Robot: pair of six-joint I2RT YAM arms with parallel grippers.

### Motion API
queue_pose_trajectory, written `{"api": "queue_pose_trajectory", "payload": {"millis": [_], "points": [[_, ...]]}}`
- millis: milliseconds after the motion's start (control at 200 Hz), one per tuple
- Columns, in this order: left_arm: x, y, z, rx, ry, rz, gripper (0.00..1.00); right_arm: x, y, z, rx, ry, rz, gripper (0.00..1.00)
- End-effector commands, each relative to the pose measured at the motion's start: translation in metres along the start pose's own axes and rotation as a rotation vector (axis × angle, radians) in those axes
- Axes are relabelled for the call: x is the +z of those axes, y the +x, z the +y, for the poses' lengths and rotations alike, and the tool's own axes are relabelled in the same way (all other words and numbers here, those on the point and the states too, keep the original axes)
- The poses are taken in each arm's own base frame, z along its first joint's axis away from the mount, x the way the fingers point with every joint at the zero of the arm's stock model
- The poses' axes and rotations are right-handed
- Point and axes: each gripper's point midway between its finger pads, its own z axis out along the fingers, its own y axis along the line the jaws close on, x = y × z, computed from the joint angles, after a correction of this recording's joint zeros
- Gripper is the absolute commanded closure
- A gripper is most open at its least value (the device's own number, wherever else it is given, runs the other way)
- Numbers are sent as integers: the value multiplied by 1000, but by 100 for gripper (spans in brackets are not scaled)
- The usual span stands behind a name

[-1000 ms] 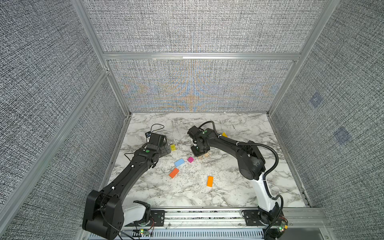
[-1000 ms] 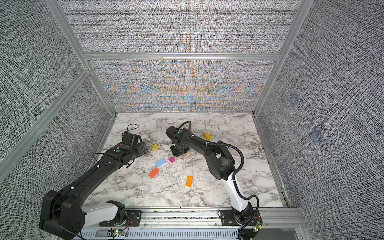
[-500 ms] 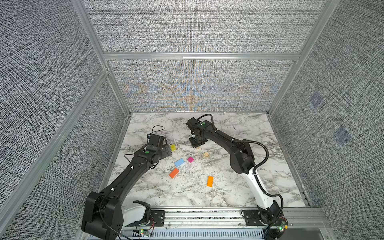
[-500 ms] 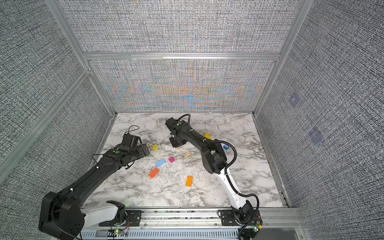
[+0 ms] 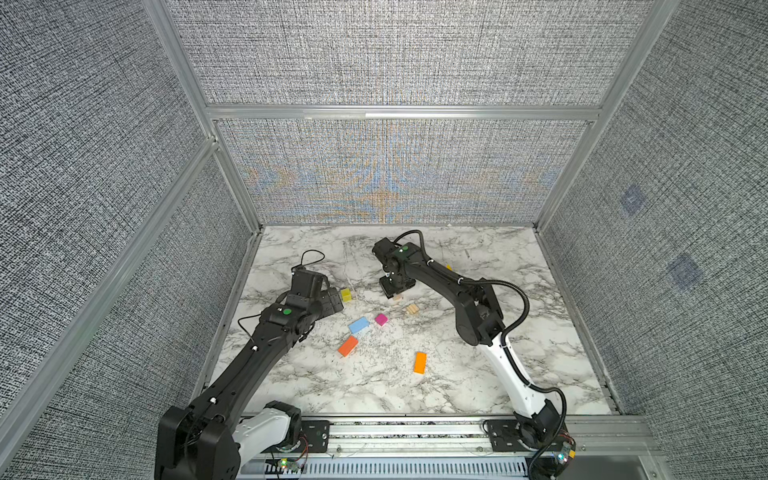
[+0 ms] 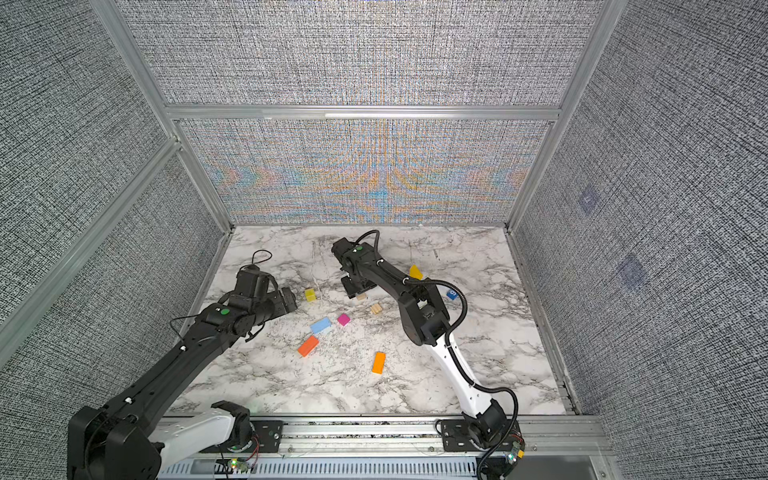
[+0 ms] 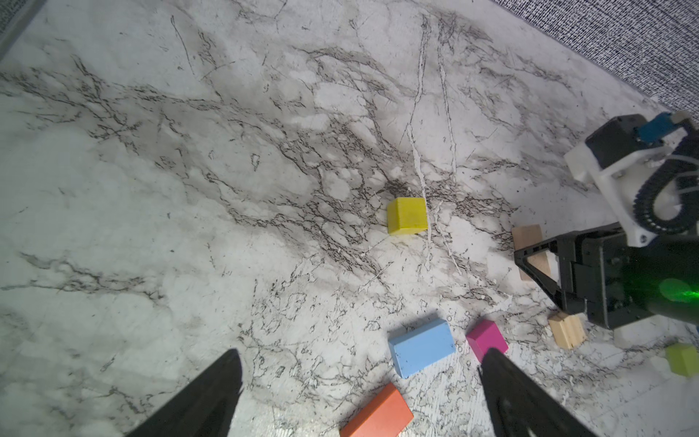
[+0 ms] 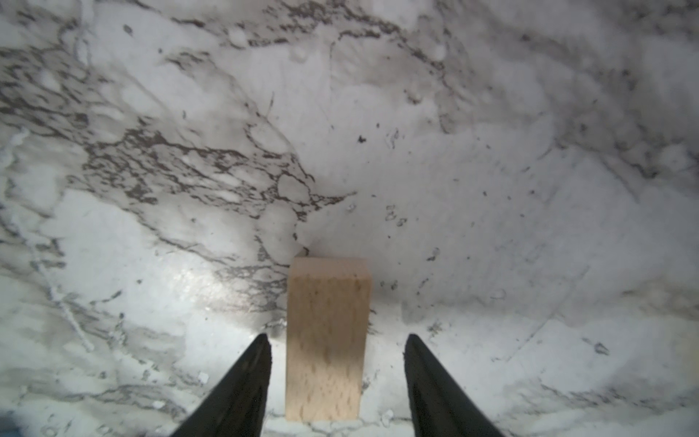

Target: Build the wood block tower

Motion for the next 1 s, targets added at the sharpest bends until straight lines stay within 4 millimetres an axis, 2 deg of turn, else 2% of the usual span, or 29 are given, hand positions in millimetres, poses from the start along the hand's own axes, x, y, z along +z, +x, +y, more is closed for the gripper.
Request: {"api": "queue_pose_trajectory", "payload": {"millis": [0, 105, 215, 310, 480, 675, 905, 995], "points": [[-4, -4, 0, 18, 6, -30, 1, -15, 0, -5, -46, 18, -3, 31], [-9, -5, -1, 11, 25, -43, 1, -37, -2, -5, -55, 6, -27, 30], [-13, -4, -7, 8, 73, -48, 1, -62, 1, 5, -96, -41, -65, 31], [-10, 0, -9, 4, 100, -56, 1, -75, 14, 19, -169, -84, -62, 34], [-6, 10, -4, -4, 84, -18, 1, -85, 43, 34, -233, -116, -16, 41], [-1, 24, 0, -16, 89, 15, 1, -84, 60, 59, -266, -163, -12, 41], [2, 34, 6, -15, 73, 33, 1, -65, 68, 84, -296, -180, 22, 41], [1, 35, 7, -16, 73, 33, 1, -58, 69, 89, -302, -177, 26, 36]]}}
